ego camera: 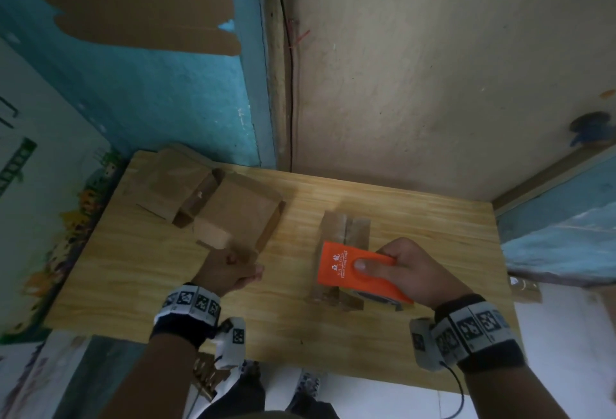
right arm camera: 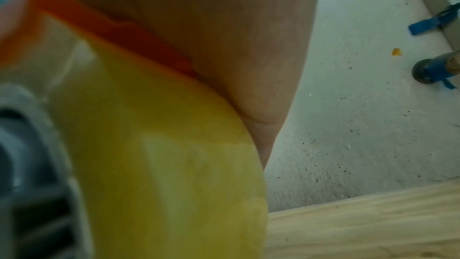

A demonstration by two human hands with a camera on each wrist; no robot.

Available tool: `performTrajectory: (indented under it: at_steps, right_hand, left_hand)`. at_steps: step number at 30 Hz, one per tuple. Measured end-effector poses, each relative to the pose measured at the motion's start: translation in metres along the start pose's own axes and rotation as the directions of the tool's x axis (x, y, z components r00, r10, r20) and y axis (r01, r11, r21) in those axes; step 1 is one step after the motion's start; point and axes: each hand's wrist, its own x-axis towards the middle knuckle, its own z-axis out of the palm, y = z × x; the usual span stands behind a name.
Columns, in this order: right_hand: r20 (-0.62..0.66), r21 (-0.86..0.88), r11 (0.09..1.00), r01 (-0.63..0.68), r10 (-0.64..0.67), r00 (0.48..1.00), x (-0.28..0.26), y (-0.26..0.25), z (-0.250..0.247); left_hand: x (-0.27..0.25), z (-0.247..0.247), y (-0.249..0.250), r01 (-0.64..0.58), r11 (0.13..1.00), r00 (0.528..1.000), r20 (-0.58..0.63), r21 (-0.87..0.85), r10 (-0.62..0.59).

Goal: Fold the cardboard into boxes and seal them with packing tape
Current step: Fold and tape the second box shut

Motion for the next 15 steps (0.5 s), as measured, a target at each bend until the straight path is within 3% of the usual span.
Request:
performTrajectory:
  at_steps: [10,15]
  right_hand:
    - [-0.033,-0.009,0.998,-0.057,0.057,0.998,-0.001,-0.003,0.000]
    - [-0.016,-0.056,0.996,-0.068,0.067,0.998,0.000,-0.011,0.003]
  left_hand:
    - [0.020,0.072,-0.035,-0.020,0.997,0.997,-0.070,0.080,0.026]
    - [0.024,0.101,-0.046,-0.016,0.973,0.994,-0.098,0.230,0.039]
